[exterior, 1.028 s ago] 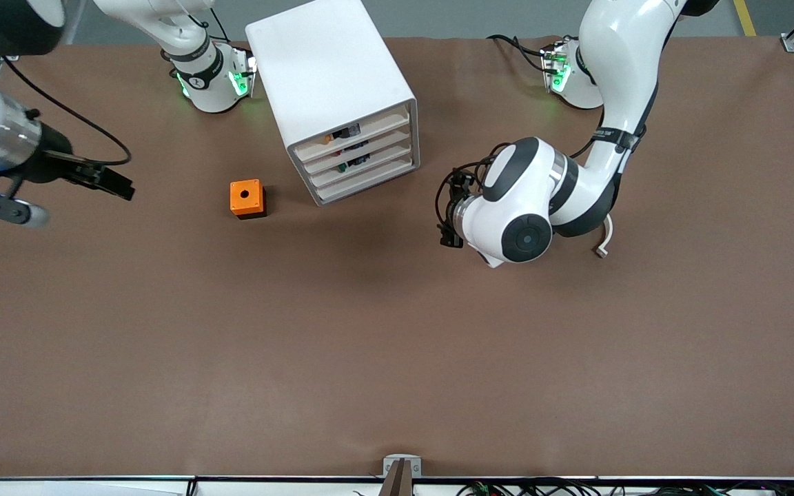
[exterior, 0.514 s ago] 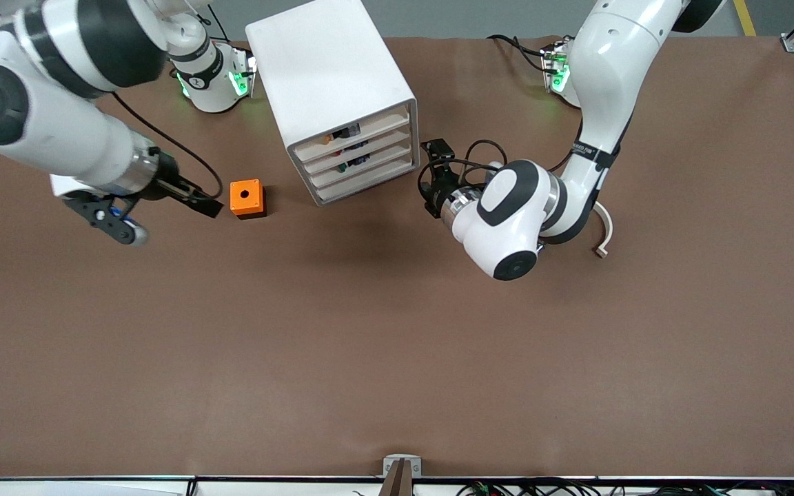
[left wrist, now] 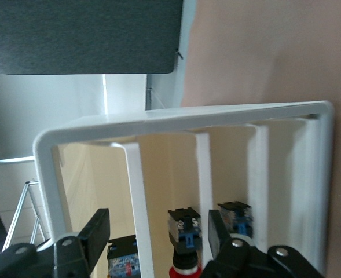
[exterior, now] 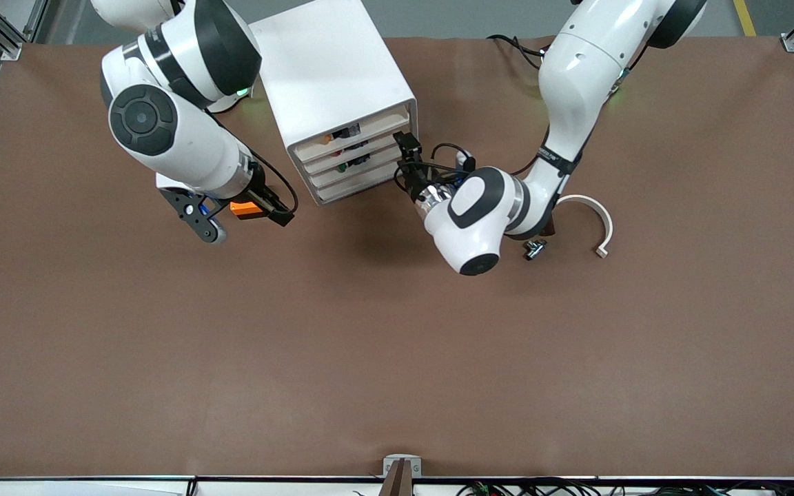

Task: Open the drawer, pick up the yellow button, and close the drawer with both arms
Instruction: 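Grip the drawer handle with the left gripper and pull the drawer open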

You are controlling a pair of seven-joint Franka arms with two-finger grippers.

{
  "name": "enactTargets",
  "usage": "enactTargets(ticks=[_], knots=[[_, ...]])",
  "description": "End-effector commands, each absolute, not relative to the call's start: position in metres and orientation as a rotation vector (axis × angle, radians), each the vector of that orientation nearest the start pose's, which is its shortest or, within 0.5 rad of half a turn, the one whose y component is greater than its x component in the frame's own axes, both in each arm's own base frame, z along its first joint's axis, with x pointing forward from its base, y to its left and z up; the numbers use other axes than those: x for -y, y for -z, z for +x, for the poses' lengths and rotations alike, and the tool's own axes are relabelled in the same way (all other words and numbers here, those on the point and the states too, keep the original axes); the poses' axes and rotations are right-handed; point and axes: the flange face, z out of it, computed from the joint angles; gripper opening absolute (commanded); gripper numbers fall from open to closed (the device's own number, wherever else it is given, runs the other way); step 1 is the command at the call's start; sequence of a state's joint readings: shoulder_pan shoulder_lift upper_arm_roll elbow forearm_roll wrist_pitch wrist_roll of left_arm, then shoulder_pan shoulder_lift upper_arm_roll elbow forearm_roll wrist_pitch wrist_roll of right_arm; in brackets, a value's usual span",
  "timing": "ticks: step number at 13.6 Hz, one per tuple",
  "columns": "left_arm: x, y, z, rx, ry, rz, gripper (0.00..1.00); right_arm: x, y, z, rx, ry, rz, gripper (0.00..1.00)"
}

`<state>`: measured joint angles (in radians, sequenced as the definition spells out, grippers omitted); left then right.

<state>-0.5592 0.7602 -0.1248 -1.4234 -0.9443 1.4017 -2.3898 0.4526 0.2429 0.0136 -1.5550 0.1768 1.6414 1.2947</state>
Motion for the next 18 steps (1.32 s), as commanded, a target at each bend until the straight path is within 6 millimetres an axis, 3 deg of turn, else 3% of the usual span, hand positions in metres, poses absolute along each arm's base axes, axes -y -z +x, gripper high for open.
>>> enactTargets(ticks=[1, 2, 5, 9, 10, 13, 15, 18], knots=[[0.496, -0.260, 0.445, 1.727, -1.305, -1.142, 0.76, -0.307, -0.496, 0.544, -1.382, -0.394, -2.766, 1.00], [0.502, -0.252, 0.438, 1.720, -1.283, -1.119, 0.76, -0.312, -0.496, 0.544, -1.405, -0.397, -2.739, 1.00], [0.510, -0.253, 0.429, 1.709, -1.276, -1.118, 0.59, -0.328, -0.496, 0.543, -1.452, -0.396, -2.672, 1.00], [0.512, -0.255, 0.430, 1.708, -1.291, -1.110, 0.06, -0.336, -0.498, 0.542, -1.467, -0.377, -2.651, 1.00], [0.505, -0.257, 0.437, 1.719, -1.298, -1.103, 0.00, -0.337, -0.499, 0.542, -1.475, -0.375, -2.645, 0.99], [0.479, -0.264, 0.466, 1.772, -1.294, -1.101, 0.00, -0.340, -0.502, 0.540, -1.505, -0.372, -2.623, 0.99], [0.451, -0.277, 0.505, 1.832, -1.329, -1.107, 0.00, -0.347, -0.502, 0.541, -1.521, -0.341, -2.588, 1.00], [0.416, -0.291, 0.544, 1.891, -1.404, -1.153, 0.00, -0.357, -0.504, 0.537, -1.522, -0.327, -2.577, 1.00]])
